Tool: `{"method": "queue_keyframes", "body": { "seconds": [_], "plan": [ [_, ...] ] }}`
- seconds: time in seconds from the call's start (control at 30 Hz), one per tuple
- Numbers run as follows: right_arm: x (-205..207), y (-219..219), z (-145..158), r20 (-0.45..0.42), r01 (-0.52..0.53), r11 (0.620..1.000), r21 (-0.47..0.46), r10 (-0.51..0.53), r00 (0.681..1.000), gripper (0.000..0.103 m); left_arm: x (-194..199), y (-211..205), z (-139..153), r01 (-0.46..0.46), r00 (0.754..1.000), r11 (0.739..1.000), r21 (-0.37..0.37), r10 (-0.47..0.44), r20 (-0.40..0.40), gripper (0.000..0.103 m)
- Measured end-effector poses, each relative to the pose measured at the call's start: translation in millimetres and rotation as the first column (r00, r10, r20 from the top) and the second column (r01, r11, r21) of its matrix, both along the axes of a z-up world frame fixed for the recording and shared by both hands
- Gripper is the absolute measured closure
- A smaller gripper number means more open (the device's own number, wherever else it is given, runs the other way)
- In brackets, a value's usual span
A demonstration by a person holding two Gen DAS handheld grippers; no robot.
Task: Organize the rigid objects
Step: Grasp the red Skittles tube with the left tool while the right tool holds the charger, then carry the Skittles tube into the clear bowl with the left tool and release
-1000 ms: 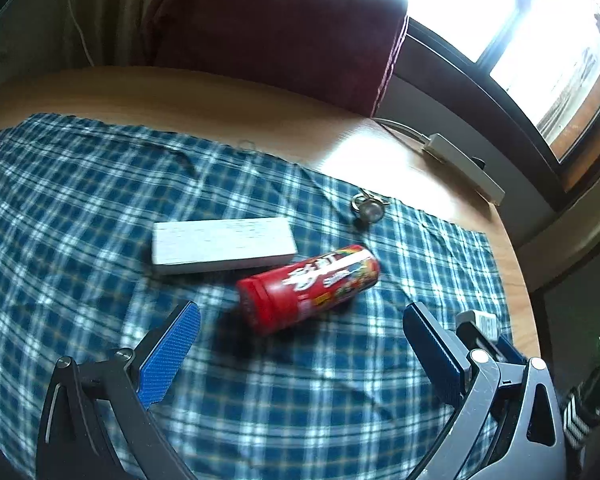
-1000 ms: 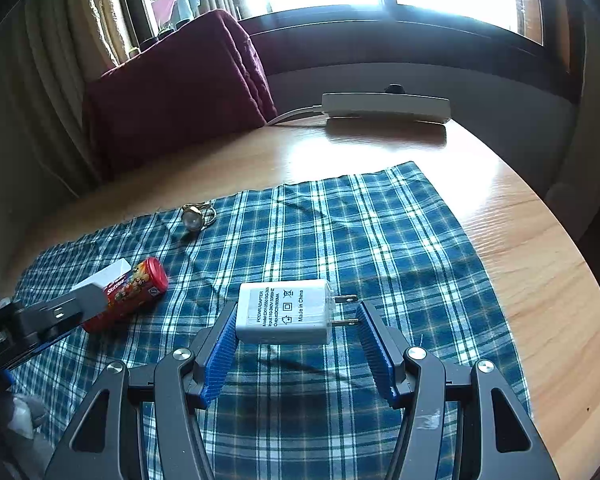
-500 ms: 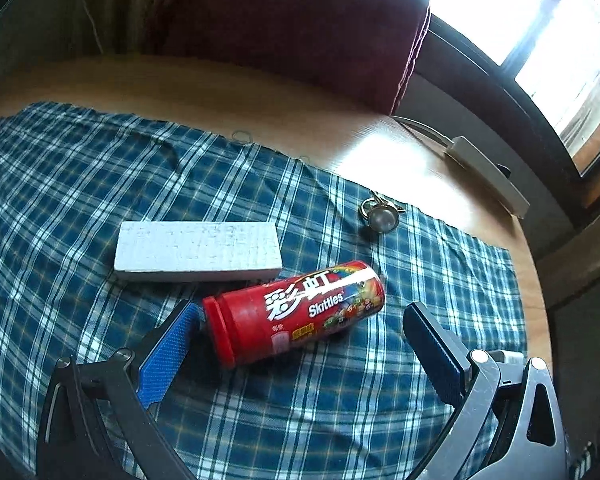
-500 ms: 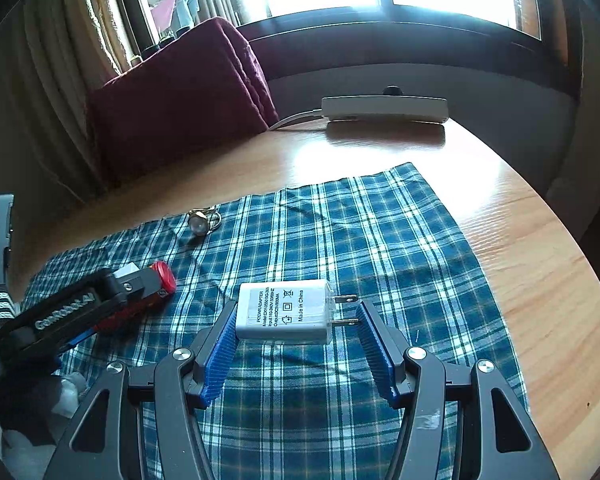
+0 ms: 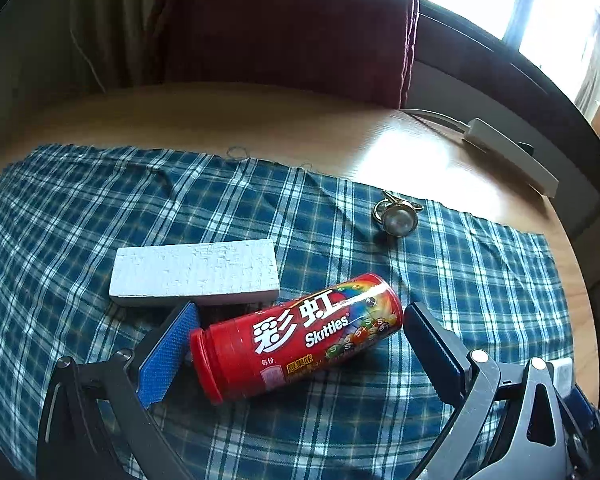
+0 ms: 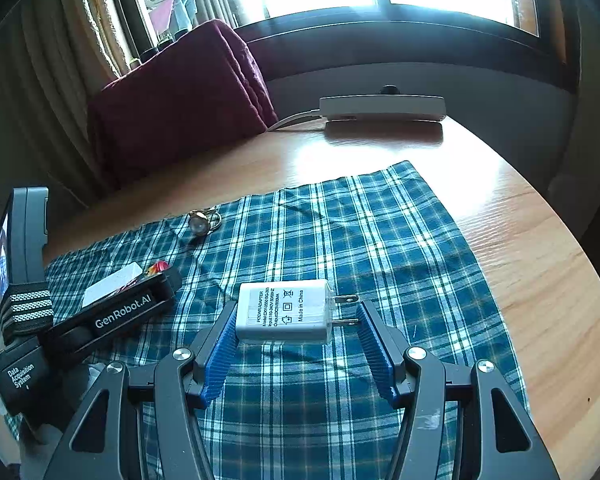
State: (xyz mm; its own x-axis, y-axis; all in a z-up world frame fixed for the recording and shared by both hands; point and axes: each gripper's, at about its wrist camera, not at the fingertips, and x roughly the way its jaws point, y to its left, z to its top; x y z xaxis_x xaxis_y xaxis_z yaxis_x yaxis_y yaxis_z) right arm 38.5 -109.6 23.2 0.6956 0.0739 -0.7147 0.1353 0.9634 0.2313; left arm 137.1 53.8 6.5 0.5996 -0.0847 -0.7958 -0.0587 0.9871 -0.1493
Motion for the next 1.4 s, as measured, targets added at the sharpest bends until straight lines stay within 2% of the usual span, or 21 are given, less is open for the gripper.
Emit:
{"method": "queue_keyframes", "body": {
  "seconds": [0.1, 0.17, 0.4, 0.7, 1.03, 1.4],
  "plan": [
    [1, 1, -1, -0.004, -0.003, 1.000, -0.003, 0.003, 1.000, 0.042, 3, 1, 0, 0.008, 1.000, 1.000, -0.017, -0.008, 0.003, 0.003],
    [1, 3, -2, -0.007, -0.008, 1.000, -0.006, 0.008, 1.000, 0.042, 3, 4, 0, 0.009, 1.000, 1.000, -0.021, -0.009, 0.009, 0.008],
    [1, 8, -4, -0.008, -0.019, 1.000, -0.016, 0.019, 1.000, 0.042, -11, 17, 3, 0.031, 0.999, 0.999, -0.033, -0.030, 0.031, 0.008],
    [-1, 17, -6, 0.000, -0.042, 0.999, -0.023, 0.042, 0.999, 0.042, -44, 20, 19, 0.071, 0.992, 0.997, 0.013, -0.072, 0.107, 0.008],
    [-2, 22, -6, 0.014, -0.051, 0.998, -0.042, 0.052, 0.999, 0.041, -80, 37, 43, 0.076, 0.973, 0.992, 0.097, -0.095, 0.211, 0.008],
    [-4, 23, -6, 0.025, -0.019, 0.998, -0.059, 0.020, 0.999, 0.041, -99, 56, 51, 0.058, 0.962, 0.992, 0.109, -0.084, 0.259, 0.008]
  ]
}}
